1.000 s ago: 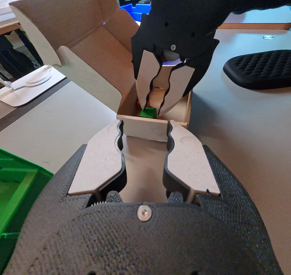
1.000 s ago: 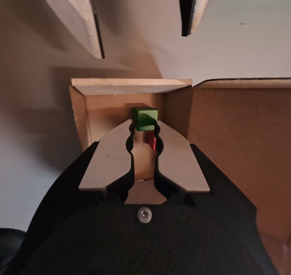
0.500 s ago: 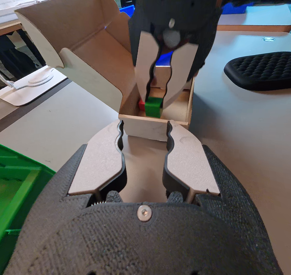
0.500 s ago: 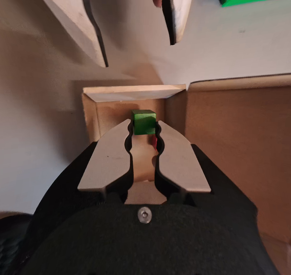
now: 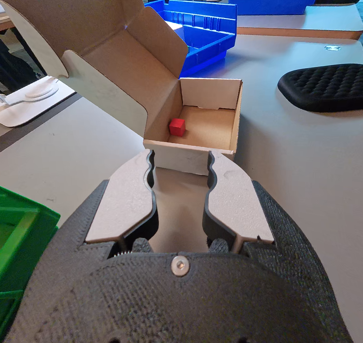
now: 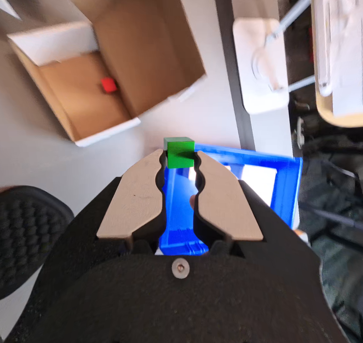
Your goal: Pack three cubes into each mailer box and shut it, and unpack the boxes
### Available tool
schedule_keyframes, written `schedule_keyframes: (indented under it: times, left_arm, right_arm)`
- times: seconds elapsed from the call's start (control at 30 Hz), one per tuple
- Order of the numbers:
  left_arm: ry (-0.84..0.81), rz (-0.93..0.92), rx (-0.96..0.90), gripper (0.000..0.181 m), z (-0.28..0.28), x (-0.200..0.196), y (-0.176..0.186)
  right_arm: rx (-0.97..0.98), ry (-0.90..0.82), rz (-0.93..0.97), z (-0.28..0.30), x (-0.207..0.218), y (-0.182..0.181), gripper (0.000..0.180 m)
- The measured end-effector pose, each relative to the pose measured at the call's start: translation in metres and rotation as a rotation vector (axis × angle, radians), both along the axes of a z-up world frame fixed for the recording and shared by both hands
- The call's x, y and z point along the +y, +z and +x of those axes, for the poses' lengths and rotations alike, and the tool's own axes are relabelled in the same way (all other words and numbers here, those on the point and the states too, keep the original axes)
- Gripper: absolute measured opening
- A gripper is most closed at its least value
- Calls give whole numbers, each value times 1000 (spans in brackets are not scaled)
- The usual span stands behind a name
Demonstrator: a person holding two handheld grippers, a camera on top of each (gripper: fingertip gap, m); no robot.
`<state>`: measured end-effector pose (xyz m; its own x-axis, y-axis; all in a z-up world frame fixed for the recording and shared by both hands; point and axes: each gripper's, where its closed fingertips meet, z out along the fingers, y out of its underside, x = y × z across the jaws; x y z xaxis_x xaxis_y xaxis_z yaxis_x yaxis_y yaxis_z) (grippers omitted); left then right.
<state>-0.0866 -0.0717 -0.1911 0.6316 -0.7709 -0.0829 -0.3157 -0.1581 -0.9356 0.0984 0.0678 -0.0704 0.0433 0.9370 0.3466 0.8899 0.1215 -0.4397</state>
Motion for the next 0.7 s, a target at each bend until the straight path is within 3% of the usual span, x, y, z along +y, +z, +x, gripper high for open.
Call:
schedule_keyframes:
  times: [0.17, 0.33, 0.7]
  left_arm:
    - [-5, -2, 8, 51, 2, -1, -2]
    - [-3, -15, 16, 51, 2, 0, -7]
    - [3, -25, 31, 49, 2, 3, -12]
  right_arm:
    - [-86, -177, 4, 61, 46, -34, 27]
    - [-130, -256, -54, 93, 63, -77, 27]
    - [-164, -269, -128, 98, 70, -117, 27]
